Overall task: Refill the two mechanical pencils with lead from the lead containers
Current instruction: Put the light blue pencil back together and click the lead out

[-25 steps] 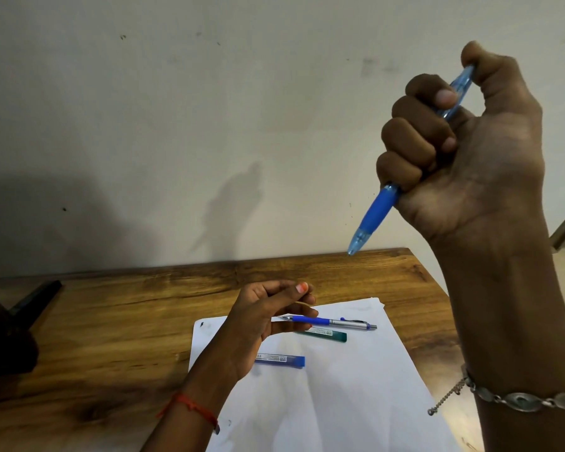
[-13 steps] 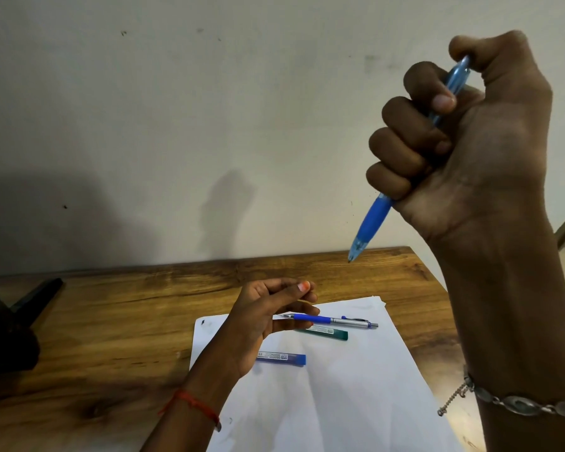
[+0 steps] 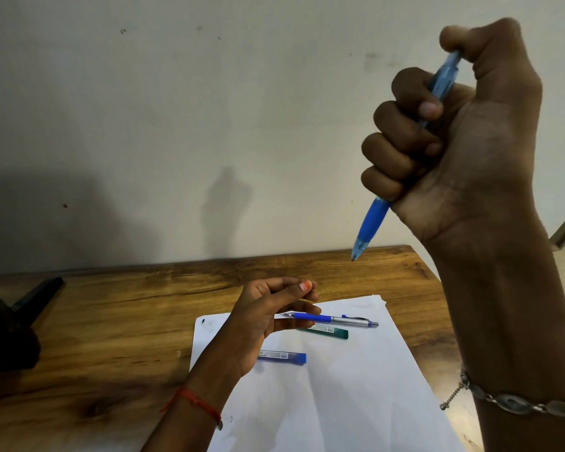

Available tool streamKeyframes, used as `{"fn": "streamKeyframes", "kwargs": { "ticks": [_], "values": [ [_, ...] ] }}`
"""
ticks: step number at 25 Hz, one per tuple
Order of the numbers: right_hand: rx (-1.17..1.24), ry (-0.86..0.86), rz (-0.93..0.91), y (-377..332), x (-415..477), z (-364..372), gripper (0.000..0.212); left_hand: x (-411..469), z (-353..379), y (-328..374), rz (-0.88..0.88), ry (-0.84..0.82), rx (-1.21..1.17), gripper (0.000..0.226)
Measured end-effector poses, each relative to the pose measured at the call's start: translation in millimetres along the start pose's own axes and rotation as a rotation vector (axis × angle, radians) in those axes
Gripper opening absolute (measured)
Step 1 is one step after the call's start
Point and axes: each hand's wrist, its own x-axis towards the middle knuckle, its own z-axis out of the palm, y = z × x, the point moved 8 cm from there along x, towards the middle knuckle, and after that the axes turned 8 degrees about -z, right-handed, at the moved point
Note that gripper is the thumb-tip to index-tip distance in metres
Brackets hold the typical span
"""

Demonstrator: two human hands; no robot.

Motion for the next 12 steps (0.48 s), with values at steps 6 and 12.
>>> {"fn": "streamKeyframes", "kwargs": {
  "ticks": [6, 12],
  "values": [
    [-0.016, 0.007, -0.006, 2.0, 2.0, -4.2, 0.050, 1.0, 2.2, -0.6, -0.003, -0.007, -0.011, 0.017],
    [-0.020, -0.030, 0.000, 6.0, 1.4, -6.2, 0.052, 1.8, 3.9, -1.2, -0.004, -0.025, -0.031, 0.018]
  ]
}}
